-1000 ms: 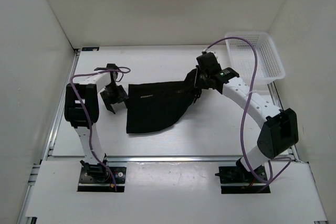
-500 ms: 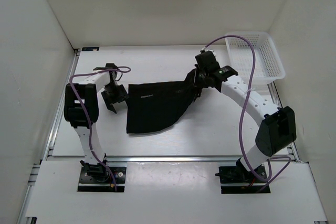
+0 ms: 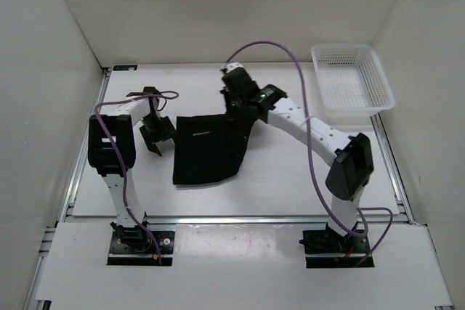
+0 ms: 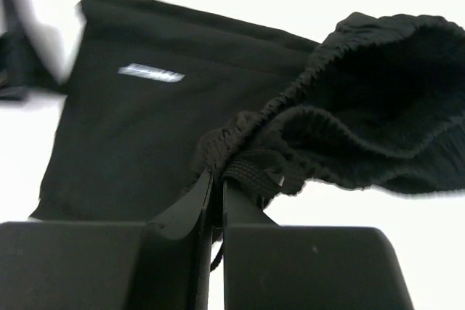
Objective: Fold and stack the shorts
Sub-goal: Fold the shorts
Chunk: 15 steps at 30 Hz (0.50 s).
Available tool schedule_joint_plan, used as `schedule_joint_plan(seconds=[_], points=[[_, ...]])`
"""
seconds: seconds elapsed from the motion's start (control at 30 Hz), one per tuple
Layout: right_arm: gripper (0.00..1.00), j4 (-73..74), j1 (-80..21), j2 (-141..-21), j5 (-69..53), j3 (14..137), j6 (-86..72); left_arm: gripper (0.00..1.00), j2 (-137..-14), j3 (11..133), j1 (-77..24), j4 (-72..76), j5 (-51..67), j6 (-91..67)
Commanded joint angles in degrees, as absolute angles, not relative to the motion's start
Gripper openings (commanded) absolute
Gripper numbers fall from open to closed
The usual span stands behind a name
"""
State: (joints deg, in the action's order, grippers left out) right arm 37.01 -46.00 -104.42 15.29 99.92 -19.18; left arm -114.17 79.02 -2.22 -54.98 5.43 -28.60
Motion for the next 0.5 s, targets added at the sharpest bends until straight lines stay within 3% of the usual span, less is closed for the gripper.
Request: schedule_joint_plan(seconds=[0.0, 0.47], points=[[0.00, 40.2, -53.4, -109.5, 17.7, 108.1, -12.8, 0.76, -115.3, 79.5, -1.9, -51.7, 6.9, -28.1], [0.00, 43.3, -62.8, -122.0, 17.8, 121.1, -11.6, 0.75, -115.3, 77.3, -0.8, -51.2, 6.9, -28.1]])
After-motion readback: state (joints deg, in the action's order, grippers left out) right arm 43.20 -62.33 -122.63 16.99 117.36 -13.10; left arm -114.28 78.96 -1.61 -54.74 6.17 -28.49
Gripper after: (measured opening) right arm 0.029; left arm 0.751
